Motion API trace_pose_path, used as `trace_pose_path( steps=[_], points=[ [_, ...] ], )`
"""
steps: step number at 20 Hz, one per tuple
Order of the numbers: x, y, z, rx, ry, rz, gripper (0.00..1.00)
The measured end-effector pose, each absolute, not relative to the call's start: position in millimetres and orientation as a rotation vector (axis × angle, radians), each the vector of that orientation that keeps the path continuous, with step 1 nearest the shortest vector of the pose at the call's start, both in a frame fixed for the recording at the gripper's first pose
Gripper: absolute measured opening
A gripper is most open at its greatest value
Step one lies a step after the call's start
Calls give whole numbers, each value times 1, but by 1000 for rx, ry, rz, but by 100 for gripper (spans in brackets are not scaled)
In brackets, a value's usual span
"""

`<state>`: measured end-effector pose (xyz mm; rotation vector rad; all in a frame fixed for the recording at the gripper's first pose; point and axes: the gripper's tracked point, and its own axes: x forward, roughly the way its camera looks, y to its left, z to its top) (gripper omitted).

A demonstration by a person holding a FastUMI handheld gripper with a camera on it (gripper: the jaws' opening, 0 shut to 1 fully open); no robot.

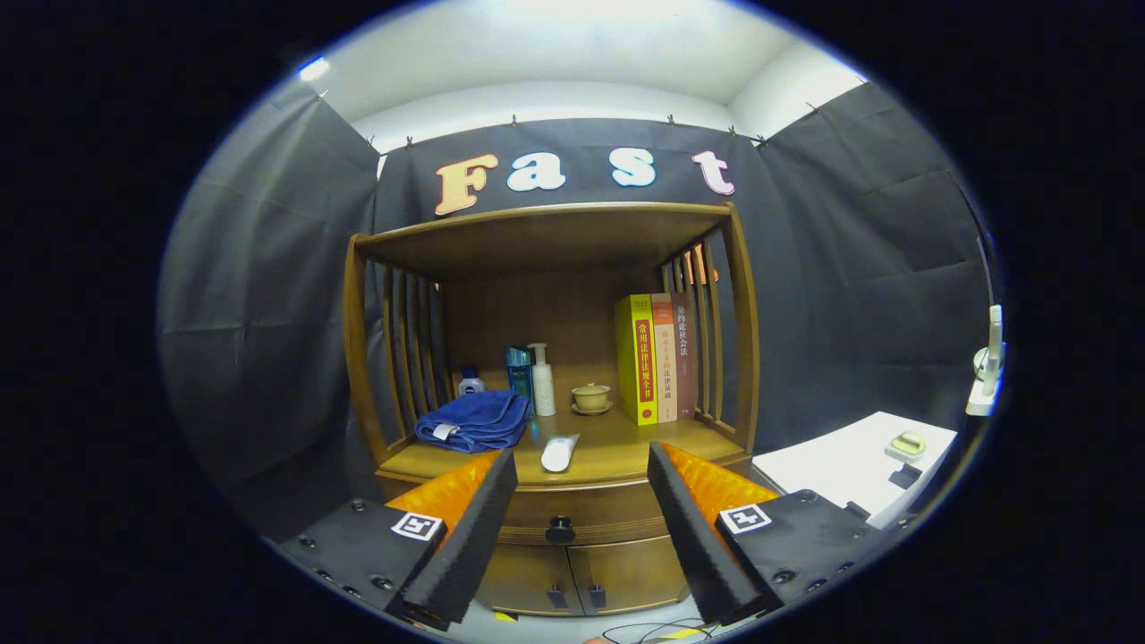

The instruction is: Pull open the drawer, take out the items inside it, and place them on the countertop above the cabinet.

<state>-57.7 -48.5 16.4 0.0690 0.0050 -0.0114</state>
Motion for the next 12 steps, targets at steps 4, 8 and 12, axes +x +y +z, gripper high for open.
trace_pose_path(
  steps=[4,8,12],
  points=[
    [-60,-46,12,80,20,-6,97],
    [-58,-43,10,67,24,-8,97],
    [-56,-41,9,57,23,-7,97]
  ],
)
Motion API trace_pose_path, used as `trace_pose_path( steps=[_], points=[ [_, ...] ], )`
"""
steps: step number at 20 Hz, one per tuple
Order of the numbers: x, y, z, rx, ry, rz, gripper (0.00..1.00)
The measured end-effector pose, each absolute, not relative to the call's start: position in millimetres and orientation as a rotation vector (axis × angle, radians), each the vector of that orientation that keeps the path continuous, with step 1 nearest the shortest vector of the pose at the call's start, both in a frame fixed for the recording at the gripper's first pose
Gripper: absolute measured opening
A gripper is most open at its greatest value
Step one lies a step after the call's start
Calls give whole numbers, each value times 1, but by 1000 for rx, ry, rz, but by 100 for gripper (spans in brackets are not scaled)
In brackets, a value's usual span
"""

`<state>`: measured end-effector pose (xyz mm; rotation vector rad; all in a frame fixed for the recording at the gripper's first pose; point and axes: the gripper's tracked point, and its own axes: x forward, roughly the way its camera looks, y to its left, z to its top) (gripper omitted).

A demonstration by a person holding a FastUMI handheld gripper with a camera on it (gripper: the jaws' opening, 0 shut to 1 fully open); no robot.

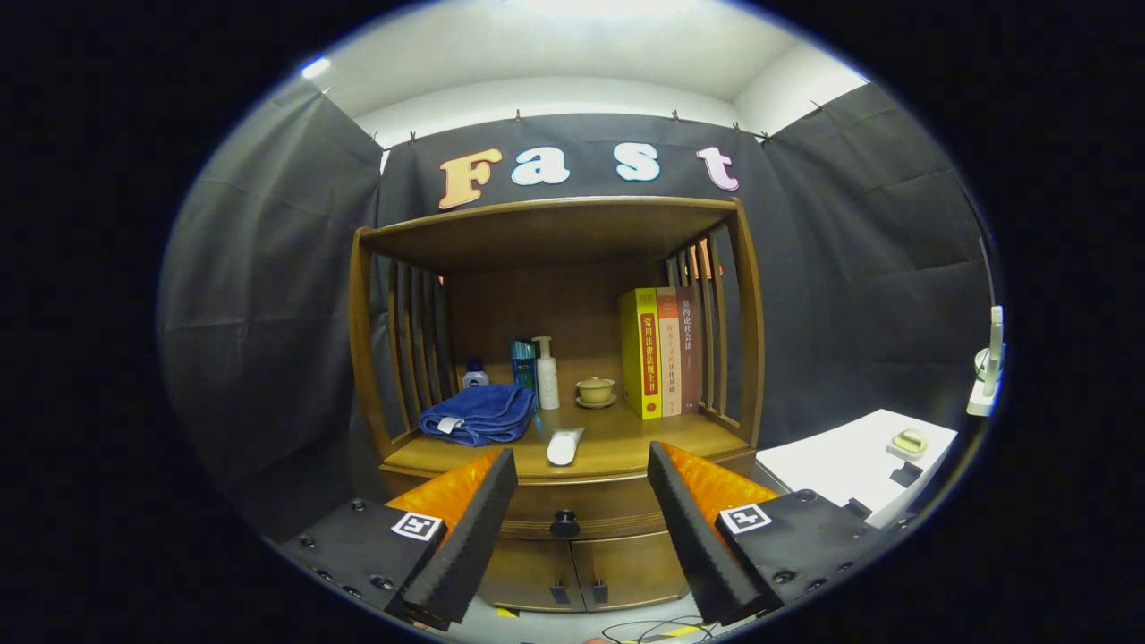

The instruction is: Pull open the drawer, take out the items inside it, and place them on the countertop above the cabinet.

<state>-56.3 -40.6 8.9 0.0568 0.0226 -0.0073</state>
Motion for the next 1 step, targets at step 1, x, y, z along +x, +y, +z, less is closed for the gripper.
trace_pose_path(
  steps=[1],
  points=[
    [-57,-40,10,57,22,-5,97]
  ],
)
